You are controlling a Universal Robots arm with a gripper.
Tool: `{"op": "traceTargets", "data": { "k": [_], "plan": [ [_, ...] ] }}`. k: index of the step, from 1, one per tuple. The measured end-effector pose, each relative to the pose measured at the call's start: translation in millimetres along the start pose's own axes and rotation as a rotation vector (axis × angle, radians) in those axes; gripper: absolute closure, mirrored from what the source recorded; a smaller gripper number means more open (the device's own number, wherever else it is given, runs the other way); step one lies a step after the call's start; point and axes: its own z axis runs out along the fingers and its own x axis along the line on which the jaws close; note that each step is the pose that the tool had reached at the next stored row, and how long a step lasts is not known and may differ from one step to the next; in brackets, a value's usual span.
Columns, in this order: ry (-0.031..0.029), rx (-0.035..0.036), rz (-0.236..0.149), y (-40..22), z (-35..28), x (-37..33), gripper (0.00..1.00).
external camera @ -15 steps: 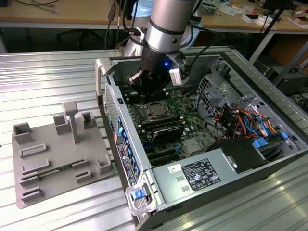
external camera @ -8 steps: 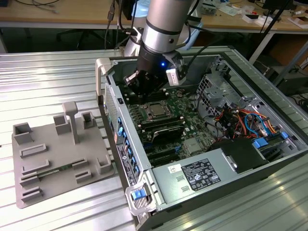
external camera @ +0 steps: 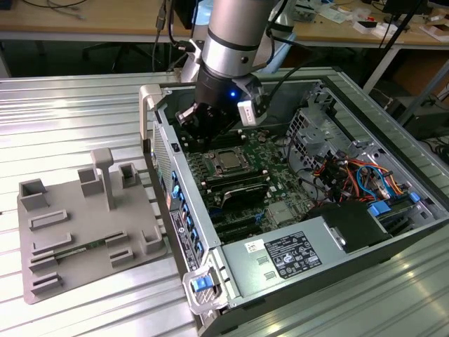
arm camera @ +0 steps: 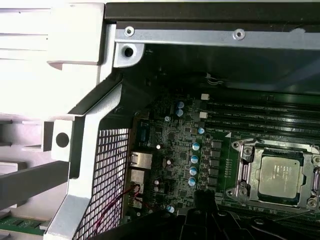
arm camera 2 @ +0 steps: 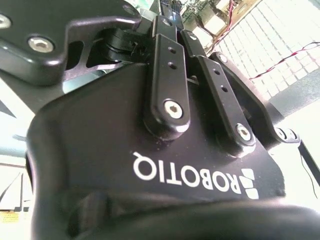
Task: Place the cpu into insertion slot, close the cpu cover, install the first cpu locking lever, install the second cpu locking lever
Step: 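Install the first cpu locking lever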
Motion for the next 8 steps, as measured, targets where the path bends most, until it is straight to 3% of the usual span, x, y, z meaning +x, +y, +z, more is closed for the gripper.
{"op": "traceTargets", "data": {
  "k": [8],
  "plan": [
    [-0.0003, 0.0001, 0.0, 0.9, 0.4, 7.5, 0.89]
  ]
}}
